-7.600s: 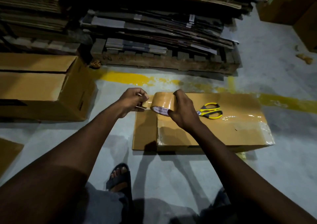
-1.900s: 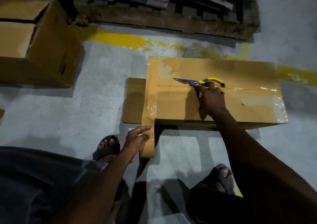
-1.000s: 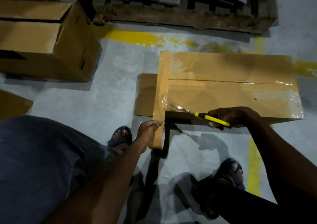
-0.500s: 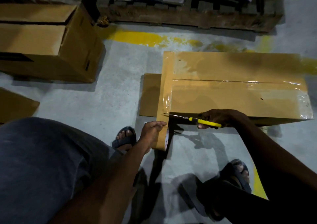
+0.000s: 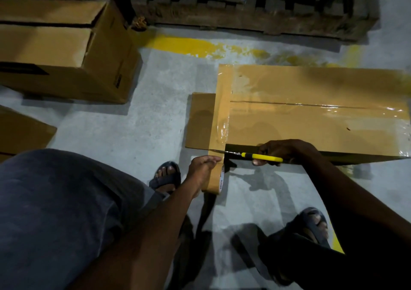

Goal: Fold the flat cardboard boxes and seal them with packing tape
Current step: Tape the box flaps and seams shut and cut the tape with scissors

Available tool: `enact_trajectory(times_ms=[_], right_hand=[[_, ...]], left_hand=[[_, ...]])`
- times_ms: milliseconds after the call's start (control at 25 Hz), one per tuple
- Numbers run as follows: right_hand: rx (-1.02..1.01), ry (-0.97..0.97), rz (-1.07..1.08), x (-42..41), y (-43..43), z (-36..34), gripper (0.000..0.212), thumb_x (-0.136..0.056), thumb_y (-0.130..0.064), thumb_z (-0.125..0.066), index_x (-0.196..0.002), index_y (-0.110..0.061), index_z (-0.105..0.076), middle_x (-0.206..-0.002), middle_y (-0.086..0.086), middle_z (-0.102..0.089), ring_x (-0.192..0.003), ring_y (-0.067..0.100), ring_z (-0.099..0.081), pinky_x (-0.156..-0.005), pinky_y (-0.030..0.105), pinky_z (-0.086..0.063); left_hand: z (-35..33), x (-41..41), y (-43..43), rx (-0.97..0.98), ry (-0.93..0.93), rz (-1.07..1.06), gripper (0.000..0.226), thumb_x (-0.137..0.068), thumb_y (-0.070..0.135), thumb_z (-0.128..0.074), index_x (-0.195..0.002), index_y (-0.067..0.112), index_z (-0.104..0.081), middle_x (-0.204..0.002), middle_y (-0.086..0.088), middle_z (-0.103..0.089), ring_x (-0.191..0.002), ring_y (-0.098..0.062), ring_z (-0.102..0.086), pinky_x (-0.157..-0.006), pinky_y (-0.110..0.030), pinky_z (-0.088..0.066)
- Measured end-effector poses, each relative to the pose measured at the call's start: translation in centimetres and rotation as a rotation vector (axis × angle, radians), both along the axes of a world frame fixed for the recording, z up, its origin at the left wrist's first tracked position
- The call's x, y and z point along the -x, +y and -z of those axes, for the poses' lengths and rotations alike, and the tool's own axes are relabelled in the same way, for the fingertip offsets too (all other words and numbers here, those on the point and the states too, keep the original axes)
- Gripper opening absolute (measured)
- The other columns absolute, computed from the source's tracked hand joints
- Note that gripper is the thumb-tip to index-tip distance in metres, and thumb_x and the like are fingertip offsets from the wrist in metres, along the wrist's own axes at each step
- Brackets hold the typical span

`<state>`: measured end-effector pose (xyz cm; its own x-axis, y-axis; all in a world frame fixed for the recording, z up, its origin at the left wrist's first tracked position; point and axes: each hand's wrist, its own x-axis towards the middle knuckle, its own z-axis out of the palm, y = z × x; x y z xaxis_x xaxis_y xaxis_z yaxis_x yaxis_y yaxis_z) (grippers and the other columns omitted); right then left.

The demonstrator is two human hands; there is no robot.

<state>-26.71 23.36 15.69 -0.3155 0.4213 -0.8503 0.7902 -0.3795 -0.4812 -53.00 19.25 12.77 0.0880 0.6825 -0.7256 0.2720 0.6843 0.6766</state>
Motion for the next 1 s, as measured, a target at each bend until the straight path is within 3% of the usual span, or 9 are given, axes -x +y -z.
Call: enact_trajectory(times_ms=[160,280,400,480,720,840,920,1000], right_hand=[[-0.003,0.010,0.010,0.4,0.1,0.6,0.100,-0.022,-0.089,-0.074,-0.084,-0.011,-0.064,-0.069,0.005,-0.059,-0.057,0.017,-0.052,-0.056,0.029,-0.044],[-0.049,-0.004,0.019,0.4,0.1,1.0,0.094,-0.030,-0.085,-0.077,-0.084,-0.009,-0.066,-0.069,0.005,-0.061,-0.059,0.019,-0.054,-0.056,0.030,-0.044],[-0.101,-0.064,-0.001,0.5,-0.3,0.8,0.051,-0.062,-0.059,-0.083,-0.076,-0.013,-0.066,-0.059,-0.001,-0.061,-0.054,0.017,-0.055,-0.053,0.026,-0.044],[-0.156,-0.106,-0.025,0.4,-0.2,1.0,0.038,-0.070,-0.050,-0.084,-0.069,-0.017,-0.065,-0.051,-0.005,-0.061,-0.048,0.014,-0.057,-0.052,0.024,-0.046],[-0.153,-0.270,-0.234,0.7,-0.2,2.1,0.052,-0.063,-0.069,-0.078,-0.067,-0.020,-0.061,-0.061,-0.001,-0.065,-0.055,0.015,-0.063,-0.055,0.026,-0.048],[-0.173,-0.342,-0.316,0.7,-1.3,1.6,0.057,-0.064,-0.078,-0.070,-0.066,-0.022,-0.062,-0.072,-0.001,-0.066,-0.072,0.019,-0.065,-0.067,0.029,-0.049],[-0.274,-0.385,-0.258,0.3,-3.2,0.8,0.059,-0.065,-0.079,-0.068,-0.071,-0.020,-0.064,-0.069,0.000,-0.061,-0.074,0.023,-0.063,-0.065,0.029,-0.047],[-0.392,-0.430,-0.096,-0.2,-5.6,0.2,0.074,-0.051,-0.090,-0.060,-0.073,-0.019,-0.066,-0.063,0.000,-0.059,-0.067,0.024,-0.062,-0.057,0.027,-0.042]], left_hand=[[-0.5,0.1,0.2,0.010,-0.004,0.002,0.023,-0.095,0.014,-0.054,-0.090,0.026,-0.073,-0.118,-0.006,-0.063,-0.101,-0.029,-0.058,-0.085,-0.038,-0.050],[-0.3,0.1,0.2,0.019,-0.014,-0.004,0.023,-0.094,0.014,-0.054,-0.090,0.026,-0.073,-0.120,-0.008,-0.062,-0.103,-0.032,-0.057,-0.080,-0.035,-0.049],[-0.4,0.0,0.2,0.027,0.002,0.010,0.023,-0.094,0.016,-0.055,-0.089,0.028,-0.073,-0.121,-0.006,-0.061,-0.105,-0.033,-0.056,-0.087,-0.042,-0.050],[-0.3,0.0,0.3,0.027,0.026,0.016,0.024,-0.094,0.016,-0.055,-0.086,0.030,-0.073,-0.120,-0.005,-0.062,-0.105,-0.032,-0.056,-0.092,-0.044,-0.048],[-0.2,0.5,-1.0,0.050,0.111,0.102,0.023,-0.090,0.004,-0.055,-0.092,0.014,-0.075,-0.108,-0.003,-0.067,-0.102,-0.024,-0.057,-0.076,-0.025,-0.041],[-1.6,0.9,0.1,0.043,0.197,0.160,0.022,-0.086,0.007,-0.060,-0.077,0.022,-0.074,-0.099,0.001,-0.068,-0.098,-0.023,-0.060,-0.076,-0.026,-0.043],[-3.4,1.0,1.1,0.007,0.236,0.245,0.030,-0.080,0.000,-0.058,-0.070,0.025,-0.072,-0.099,0.000,-0.070,-0.095,-0.022,-0.061,-0.080,-0.029,-0.048],[-6.5,0.8,2.2,-0.039,0.228,0.385,0.038,-0.076,-0.012,-0.052,-0.079,0.021,-0.071,-0.093,0.001,-0.067,-0.084,-0.019,-0.059,-0.069,-0.026,-0.048]])
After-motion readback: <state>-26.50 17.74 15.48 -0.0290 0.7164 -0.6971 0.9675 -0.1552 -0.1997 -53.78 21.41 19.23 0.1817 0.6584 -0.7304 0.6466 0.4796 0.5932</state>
